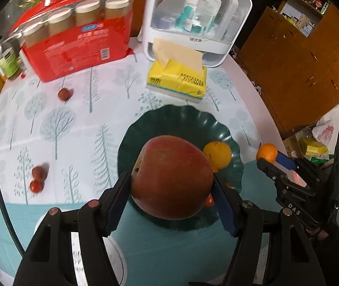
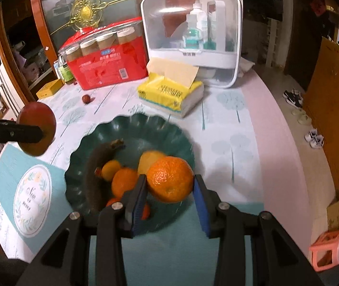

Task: Organize fruits
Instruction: 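Carry the apple in the left tool while the right tool carries the orange to the plate, then open the left tool to set the apple down while the right tool releases the orange on the plate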

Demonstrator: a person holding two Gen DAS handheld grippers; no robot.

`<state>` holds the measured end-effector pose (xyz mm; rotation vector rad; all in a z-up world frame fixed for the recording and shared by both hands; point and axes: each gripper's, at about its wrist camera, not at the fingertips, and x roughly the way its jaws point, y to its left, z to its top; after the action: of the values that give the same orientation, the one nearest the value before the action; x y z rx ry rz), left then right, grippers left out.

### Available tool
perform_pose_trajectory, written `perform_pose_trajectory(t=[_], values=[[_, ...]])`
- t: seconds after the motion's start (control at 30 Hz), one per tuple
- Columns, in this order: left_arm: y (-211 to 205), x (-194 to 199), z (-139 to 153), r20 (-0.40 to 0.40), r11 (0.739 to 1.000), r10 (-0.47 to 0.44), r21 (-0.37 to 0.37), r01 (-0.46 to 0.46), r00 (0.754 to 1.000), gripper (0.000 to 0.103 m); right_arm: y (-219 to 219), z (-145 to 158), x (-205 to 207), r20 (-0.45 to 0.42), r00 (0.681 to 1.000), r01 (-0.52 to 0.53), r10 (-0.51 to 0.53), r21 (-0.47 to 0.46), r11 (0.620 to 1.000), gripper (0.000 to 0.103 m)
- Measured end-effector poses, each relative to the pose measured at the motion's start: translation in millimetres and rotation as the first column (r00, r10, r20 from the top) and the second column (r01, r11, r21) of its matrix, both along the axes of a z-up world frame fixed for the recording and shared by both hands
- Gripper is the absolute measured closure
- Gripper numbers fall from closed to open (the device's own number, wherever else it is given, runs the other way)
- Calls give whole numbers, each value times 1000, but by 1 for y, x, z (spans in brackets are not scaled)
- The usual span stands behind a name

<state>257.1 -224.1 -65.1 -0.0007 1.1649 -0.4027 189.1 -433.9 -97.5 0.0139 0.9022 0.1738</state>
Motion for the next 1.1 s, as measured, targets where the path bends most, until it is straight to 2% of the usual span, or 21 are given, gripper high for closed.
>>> perform_pose_trajectory(t=[0.17, 0.37, 0.57, 0.77, 1.1], values=[[-21, 25, -9, -7, 1000, -13, 17, 13, 1000, 37, -5, -4, 31, 6, 1000, -20, 20, 8, 1000, 64], [-40, 53, -34, -36, 999, -46, 7, 46, 998, 37, -5, -22, 58, -30, 999, -28, 30, 74, 997, 64], [-54, 72, -69, -94, 997, -75, -9, 75, 993, 37, -6, -49, 73, -109, 994, -2, 20, 161, 987, 64], [-58, 78, -98, -154, 997, -75, 0, 76, 985, 37, -7, -56, 79, -118, 993, 8, 13, 173, 985, 63], [-57, 75, -103, -153, 998, -58, -15, 56, 987, 37, -3, -58, 82, -121, 992, -10, 32, 176, 984, 63]])
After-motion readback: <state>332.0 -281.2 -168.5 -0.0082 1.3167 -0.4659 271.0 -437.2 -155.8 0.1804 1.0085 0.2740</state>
